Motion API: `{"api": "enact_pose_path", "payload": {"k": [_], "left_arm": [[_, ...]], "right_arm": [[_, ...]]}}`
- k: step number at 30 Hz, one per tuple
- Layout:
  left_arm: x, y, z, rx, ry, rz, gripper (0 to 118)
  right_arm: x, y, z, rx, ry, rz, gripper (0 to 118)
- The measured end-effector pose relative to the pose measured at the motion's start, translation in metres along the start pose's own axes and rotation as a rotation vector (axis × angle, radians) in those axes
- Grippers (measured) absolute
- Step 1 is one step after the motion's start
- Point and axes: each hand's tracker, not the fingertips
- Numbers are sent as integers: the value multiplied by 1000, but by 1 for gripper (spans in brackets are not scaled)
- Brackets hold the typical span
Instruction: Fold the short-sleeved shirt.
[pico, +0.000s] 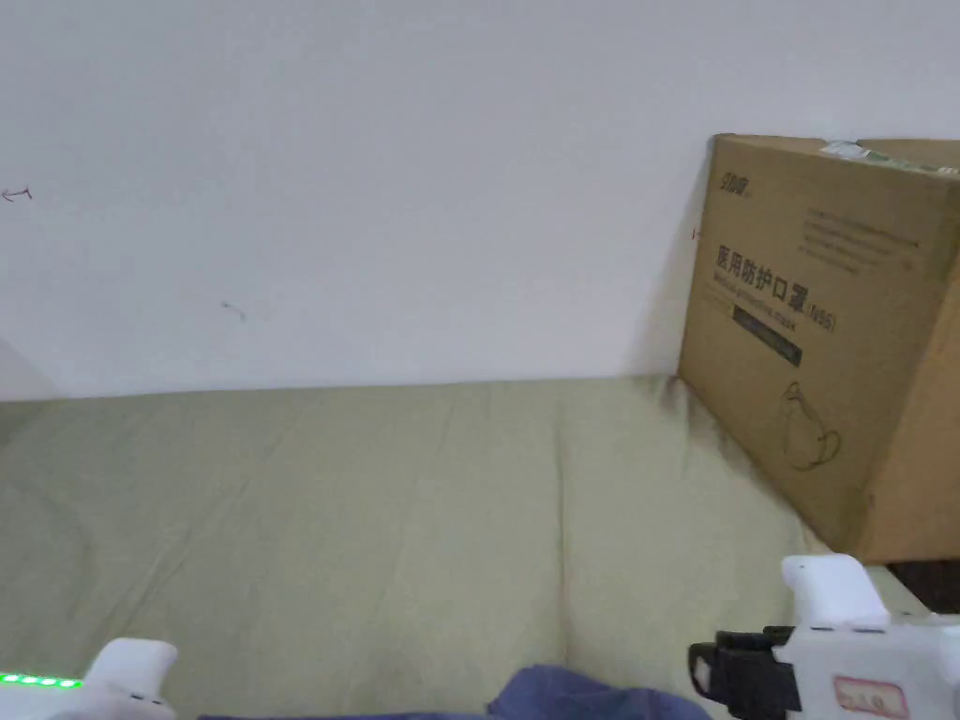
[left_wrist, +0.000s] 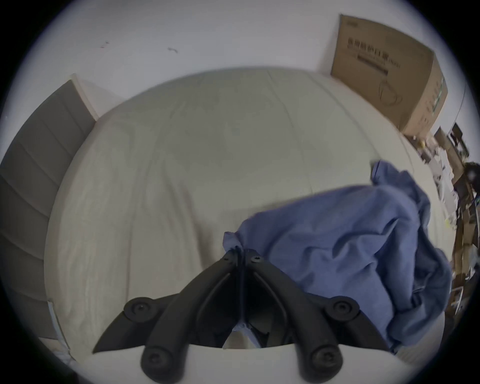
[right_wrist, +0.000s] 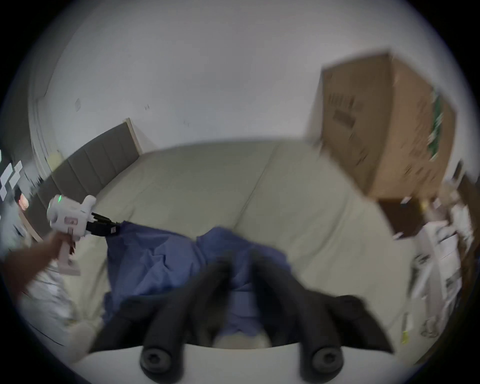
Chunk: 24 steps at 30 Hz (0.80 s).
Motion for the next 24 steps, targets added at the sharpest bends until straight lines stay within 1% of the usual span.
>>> {"api": "enact_pose_path", "payload": {"k": [1, 2, 3, 5, 7, 8, 11, 12, 13, 14, 15, 16, 17, 18, 19, 21, 23, 24], "left_arm": [[-8, -1, 8, 4, 3, 16, 3], [-18, -3, 17, 7, 3, 33, 3], [-24, -5, 22, 11, 0, 43, 3], [-33, -12, 30, 7, -3, 56, 3], [-38, -19, 33, -9, 4, 65, 3], [-41, -24, 32, -19, 0, 73, 3], [-45, -35, 28, -55, -14, 91, 3], [-45, -38, 26, -64, -12, 87, 3], [-45, -41, 24, -74, -11, 82, 3], [-45, -44, 23, -83, -11, 80, 3], [-46, -46, 21, -92, -12, 78, 3], [-46, -49, 20, -101, -15, 78, 3], [-47, -51, 20, -108, -17, 79, 3], [-50, -52, 19, -111, -18, 82, 3], [-51, -54, 19, -112, -20, 87, 3], [-51, -57, 23, -109, -26, 104, 3], [-54, -58, 28, -103, -30, 121, 3], [-53, -58, 33, -98, -30, 126, 3]], "right_arm": [[7, 12, -21, -75, -5, -57, 63], [12, 22, -40, -147, -25, -63, 91], [15, 28, -56, -185, -59, -43, 104], [19, 38, -94, -274, -123, -40, 104], [20, 41, -126, -362, -157, -60, 104], [18, 43, -142, -398, -163, -62, 104], [7, 45, -175, -409, -111, -47, 103], [4, 46, -183, -419, -120, -40, 103], [2, 45, -194, -459, -141, -13, 101], [0, 43, -201, -497, -186, 8, 94], [-1, 41, -204, -527, -216, 31, 76], [-2, 40, -205, -544, -232, 66, 63], [-3, 40, -203, -535, -240, 96, 47], [-3, 40, -195, -501, -234, 110, 9], [-2, 39, -187, -477, -220, 113, 6], [2, 40, -170, -422, -200, 97, 6], [9, 40, -145, -358, -159, 59, 6], [10, 40, -131, -313, -157, 38, 6]]}}
